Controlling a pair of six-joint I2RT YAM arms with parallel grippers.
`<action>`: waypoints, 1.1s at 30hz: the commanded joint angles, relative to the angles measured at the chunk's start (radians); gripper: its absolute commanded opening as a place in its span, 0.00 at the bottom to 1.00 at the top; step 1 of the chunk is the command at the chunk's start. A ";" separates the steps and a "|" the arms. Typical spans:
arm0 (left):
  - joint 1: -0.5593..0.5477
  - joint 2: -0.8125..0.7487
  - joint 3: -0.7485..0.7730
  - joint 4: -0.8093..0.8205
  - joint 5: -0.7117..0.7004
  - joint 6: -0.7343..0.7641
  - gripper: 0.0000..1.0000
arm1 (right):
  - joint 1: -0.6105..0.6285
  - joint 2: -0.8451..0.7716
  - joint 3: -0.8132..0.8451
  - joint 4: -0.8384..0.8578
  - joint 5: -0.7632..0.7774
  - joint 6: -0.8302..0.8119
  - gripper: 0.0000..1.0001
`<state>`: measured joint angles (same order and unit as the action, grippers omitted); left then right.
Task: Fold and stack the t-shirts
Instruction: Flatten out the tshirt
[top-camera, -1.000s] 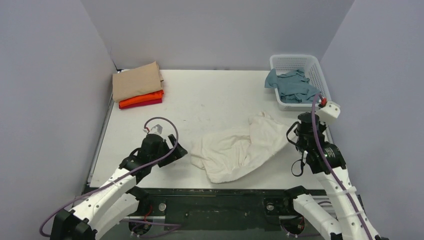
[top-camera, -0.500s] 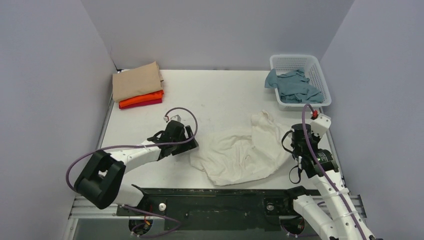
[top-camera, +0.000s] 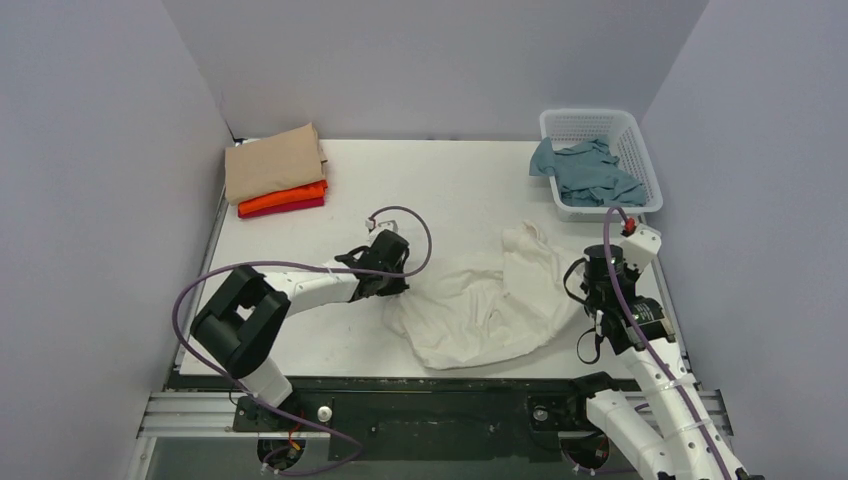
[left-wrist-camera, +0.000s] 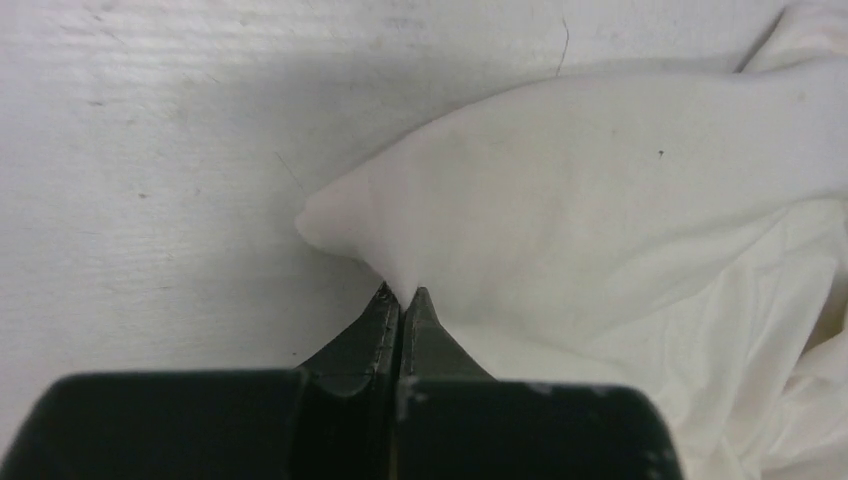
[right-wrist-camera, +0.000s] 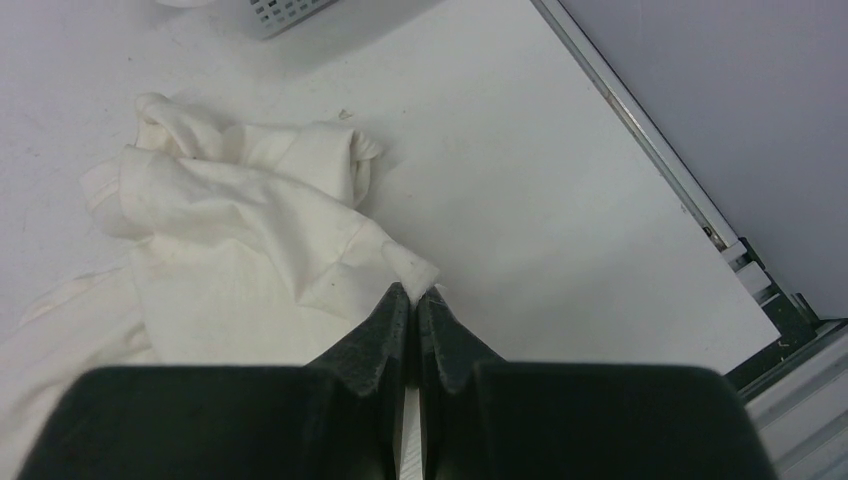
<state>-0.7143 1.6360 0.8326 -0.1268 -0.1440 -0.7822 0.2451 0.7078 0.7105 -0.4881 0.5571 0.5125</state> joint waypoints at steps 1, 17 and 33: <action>0.014 -0.082 0.136 -0.147 -0.216 -0.002 0.00 | -0.027 0.030 0.080 0.041 0.009 -0.035 0.00; 0.239 -0.702 0.488 -0.385 -0.413 0.132 0.00 | -0.095 0.007 0.560 0.060 -0.224 -0.096 0.00; 0.242 -0.714 0.720 -0.343 -0.430 0.255 0.00 | -0.095 0.178 0.973 0.029 -0.329 -0.172 0.00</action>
<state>-0.4767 0.8223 1.4975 -0.5190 -0.5362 -0.5880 0.1566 0.7731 1.6573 -0.4896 0.2180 0.3878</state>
